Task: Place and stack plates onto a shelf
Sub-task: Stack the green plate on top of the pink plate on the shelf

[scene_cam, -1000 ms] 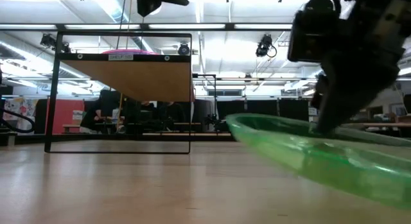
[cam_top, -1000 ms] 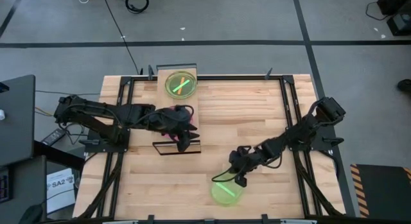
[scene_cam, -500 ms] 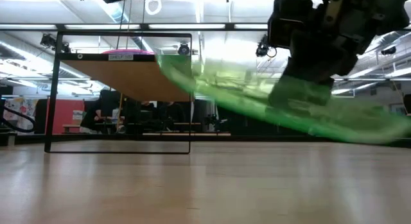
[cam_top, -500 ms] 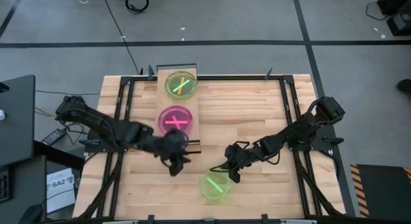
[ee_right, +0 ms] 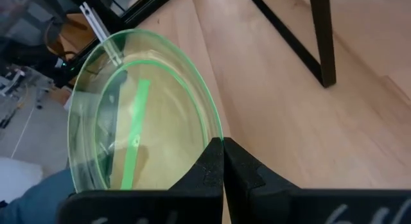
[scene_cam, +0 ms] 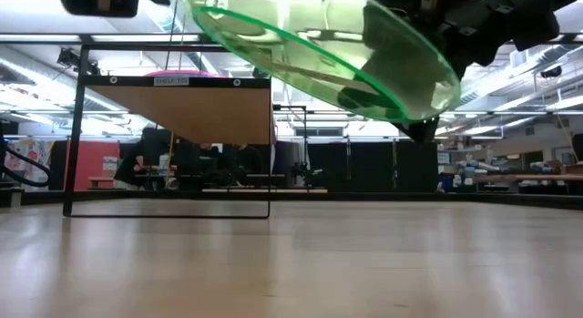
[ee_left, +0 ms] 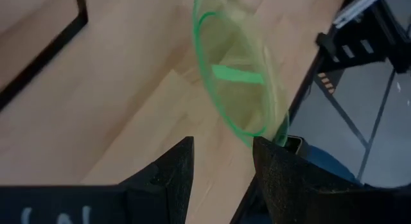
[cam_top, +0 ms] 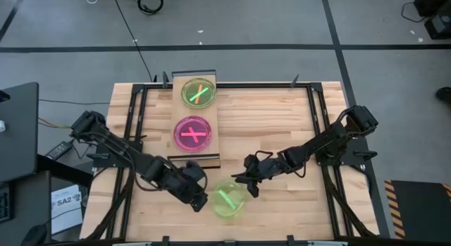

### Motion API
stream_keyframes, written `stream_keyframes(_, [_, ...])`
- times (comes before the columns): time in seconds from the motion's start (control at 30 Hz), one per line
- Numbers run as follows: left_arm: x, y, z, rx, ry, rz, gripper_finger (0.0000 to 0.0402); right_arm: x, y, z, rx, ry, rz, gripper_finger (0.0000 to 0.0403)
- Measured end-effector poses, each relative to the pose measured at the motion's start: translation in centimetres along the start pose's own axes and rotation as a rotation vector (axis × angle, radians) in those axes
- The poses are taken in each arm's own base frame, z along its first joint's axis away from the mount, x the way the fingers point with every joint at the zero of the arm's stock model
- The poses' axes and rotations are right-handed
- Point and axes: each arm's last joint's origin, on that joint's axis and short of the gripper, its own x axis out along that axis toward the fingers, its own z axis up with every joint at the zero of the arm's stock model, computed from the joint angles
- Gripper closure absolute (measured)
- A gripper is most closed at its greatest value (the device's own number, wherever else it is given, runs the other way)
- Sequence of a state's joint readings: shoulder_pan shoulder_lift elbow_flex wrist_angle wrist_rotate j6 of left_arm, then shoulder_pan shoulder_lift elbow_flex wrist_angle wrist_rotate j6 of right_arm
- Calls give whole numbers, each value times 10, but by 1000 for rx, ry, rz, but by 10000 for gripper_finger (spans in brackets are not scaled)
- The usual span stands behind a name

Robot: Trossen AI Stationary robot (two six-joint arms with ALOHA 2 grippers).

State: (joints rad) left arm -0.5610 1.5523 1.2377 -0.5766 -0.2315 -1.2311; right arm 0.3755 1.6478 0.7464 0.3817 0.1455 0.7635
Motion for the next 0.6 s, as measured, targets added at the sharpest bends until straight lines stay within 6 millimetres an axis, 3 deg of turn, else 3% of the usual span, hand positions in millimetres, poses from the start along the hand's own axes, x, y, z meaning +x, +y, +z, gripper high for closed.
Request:
stream_keyframes(0.2, [11,1,-2,-89,4,24,235,0,-2,1,3,-4,-5,400])
stream_keyframes(0.6, [14,-1,1,-155,-26,6,235,0,-1,3,33,-34,-3,400])
